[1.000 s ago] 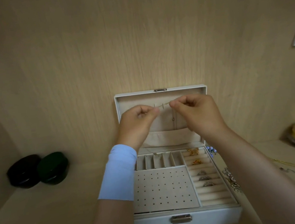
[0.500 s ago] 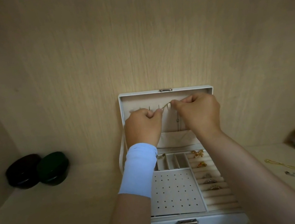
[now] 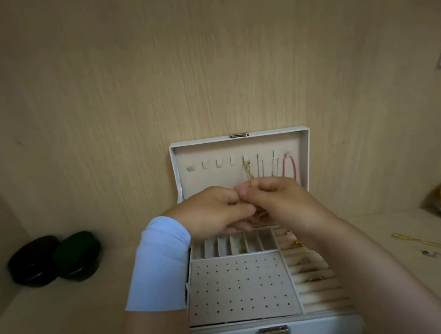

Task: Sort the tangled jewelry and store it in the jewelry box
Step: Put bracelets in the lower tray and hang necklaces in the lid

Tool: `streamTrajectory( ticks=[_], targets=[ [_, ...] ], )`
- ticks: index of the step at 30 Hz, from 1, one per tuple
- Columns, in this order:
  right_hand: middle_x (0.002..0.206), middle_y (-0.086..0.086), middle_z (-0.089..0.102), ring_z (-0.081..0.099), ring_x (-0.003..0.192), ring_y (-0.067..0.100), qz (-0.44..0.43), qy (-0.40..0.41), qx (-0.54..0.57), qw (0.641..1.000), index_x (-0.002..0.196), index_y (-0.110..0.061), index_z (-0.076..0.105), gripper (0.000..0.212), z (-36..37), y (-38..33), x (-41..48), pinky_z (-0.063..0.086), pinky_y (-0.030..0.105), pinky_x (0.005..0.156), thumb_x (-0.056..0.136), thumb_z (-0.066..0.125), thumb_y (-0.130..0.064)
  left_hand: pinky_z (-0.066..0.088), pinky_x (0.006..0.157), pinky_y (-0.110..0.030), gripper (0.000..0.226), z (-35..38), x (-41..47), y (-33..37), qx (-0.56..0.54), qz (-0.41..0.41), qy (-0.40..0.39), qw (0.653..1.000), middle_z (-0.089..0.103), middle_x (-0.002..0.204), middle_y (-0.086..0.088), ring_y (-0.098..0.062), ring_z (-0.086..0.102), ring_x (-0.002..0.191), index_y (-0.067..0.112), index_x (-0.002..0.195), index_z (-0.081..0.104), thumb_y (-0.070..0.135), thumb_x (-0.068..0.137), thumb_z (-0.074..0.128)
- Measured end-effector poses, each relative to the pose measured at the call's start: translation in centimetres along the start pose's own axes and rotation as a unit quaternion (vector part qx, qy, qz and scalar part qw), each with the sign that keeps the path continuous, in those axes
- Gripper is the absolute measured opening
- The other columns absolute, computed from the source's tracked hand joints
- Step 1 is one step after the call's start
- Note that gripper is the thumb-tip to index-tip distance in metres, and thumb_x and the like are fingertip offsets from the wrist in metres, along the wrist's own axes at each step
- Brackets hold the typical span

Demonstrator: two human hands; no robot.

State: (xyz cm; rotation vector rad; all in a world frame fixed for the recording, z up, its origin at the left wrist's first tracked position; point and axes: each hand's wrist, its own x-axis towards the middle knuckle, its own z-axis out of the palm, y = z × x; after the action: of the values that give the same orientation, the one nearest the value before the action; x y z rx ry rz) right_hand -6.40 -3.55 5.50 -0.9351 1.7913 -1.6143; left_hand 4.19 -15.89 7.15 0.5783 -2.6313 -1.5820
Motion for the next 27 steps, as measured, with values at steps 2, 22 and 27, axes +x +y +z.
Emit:
streamTrajectory(
  ticks=[2, 22, 27],
  targets=[
    [0.089, 0.002, 0.077, 0.071, 0.084, 0.007, -0.033, 0.036, -0.005, 0.999, 0.097, -0.010, 0.077, 0.013, -0.3, 0.2, 0.4, 0.057, 0.026, 0.076, 0.095, 0.067, -0.018, 0.055, 0.094, -0.028, 0.023, -0.3, -0.3, -0.1, 0.025, -0.017, 0.014, 0.999, 0.075, 0.108, -0.002, -0.009, 0.071, 0.100, 0.014, 0.113, 0.070, 0.027, 0.098, 0.059],
    [0.054, -0.009, 0.060, 0.047, 0.045, -0.001, -0.040, -0.060, -0.164, 0.984, 0.081, -0.001, 0.072, 0.019, -2.5, 0.8, 0.4, 0.041, 0.015, 0.053, 0.091, 0.070, -0.016, 0.049, 0.082, -0.017, 0.009, 1.1, 0.9, 1.2, 0.012, 0.157, 0.165, 0.974, 0.076, 0.083, 0.004, 0.000, 0.068, 0.081, 0.022, 0.092, 0.079, 0.021, 0.090, 0.070],
    [0.076, 0.007, 0.075, 0.052, 0.047, 0.014, -0.087, 0.004, -0.137, 0.987, 0.083, -0.010, 0.077, 0.018, -3.0, 0.3, 0.9, 0.045, 0.023, 0.050, 0.094, 0.069, -0.022, 0.043, 0.094, -0.020, 0.018, 0.3, 1.3, -0.3, 0.105, 0.085, 0.221, 0.966, 0.066, 0.113, 0.013, -0.003, 0.060, 0.099, 0.027, 0.111, 0.069, 0.025, 0.095, 0.062]
  ],
)
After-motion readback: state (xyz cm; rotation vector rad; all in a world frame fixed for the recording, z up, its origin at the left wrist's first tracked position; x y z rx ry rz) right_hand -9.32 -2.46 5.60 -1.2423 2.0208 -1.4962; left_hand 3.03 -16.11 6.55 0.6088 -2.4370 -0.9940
